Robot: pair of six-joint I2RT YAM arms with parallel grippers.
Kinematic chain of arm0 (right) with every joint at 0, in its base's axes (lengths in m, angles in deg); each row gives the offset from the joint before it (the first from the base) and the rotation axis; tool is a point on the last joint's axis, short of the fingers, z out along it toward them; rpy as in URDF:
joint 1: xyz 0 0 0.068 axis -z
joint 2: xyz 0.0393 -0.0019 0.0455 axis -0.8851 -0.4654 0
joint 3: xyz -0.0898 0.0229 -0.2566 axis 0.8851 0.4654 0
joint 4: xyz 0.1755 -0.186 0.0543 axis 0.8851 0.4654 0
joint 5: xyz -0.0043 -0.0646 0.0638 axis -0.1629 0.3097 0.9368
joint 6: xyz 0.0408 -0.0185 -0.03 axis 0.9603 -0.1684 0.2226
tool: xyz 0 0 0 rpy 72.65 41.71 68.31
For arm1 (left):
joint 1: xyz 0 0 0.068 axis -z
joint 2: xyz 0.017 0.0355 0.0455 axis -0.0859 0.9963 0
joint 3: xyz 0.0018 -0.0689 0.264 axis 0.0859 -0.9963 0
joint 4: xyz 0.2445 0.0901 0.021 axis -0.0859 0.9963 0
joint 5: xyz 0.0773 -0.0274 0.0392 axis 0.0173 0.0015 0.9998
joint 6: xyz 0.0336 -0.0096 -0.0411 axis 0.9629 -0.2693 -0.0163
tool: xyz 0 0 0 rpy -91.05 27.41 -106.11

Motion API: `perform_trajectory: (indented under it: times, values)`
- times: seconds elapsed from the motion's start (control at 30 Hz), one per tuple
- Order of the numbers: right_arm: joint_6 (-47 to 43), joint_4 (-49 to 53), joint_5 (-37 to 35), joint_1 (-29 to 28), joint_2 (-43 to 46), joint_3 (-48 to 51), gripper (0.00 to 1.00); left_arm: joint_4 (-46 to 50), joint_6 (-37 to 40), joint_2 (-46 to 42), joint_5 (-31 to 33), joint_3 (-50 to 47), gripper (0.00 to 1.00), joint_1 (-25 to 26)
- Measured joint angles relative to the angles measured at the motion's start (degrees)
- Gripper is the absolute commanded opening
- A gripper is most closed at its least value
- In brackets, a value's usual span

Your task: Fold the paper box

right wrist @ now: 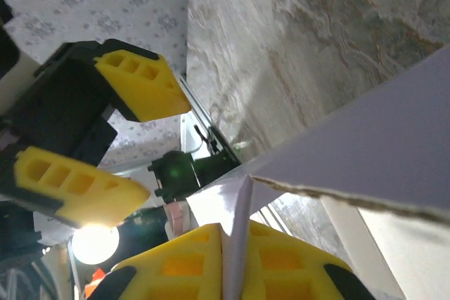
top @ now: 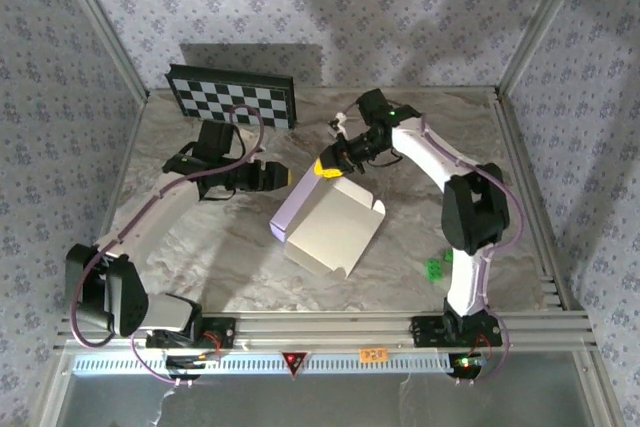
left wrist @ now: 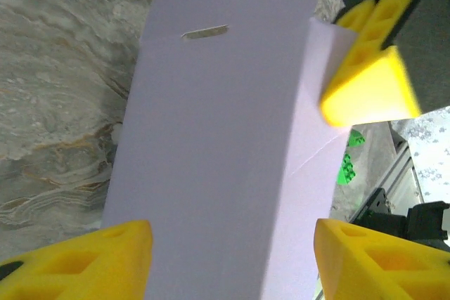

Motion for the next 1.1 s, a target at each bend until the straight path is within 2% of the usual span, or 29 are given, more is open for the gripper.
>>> perform_trajectory:
  times: [0.07, 0.33, 0.63, 1.1]
  values:
    - [-1.5, 2.4, 0.1, -0.4, -2.1, -1.8, 0.25, -0.4, -0.4, 0.6, -0.3, -0.3, 0.63, 0.1]
    - [-2.9, 5.3, -2.3, -1.7, -3.5, -4.1, 0.42, -3.2, -0.8, 3.9, -1.6, -0.9, 0.62, 1.1]
    - [-0.5, 5.3, -12.6, -1.4, 1.1, -2.0, 0.5, -4.7, -0.8, 8.3, -2.5, -0.9, 0.62, 2.1]
    - [0.4, 6.1, -32.4, -1.1, 6.2, -0.6, 0.54, -6.0, -0.8, 10.3, -3.4, 1.1, 0.62, 3.1]
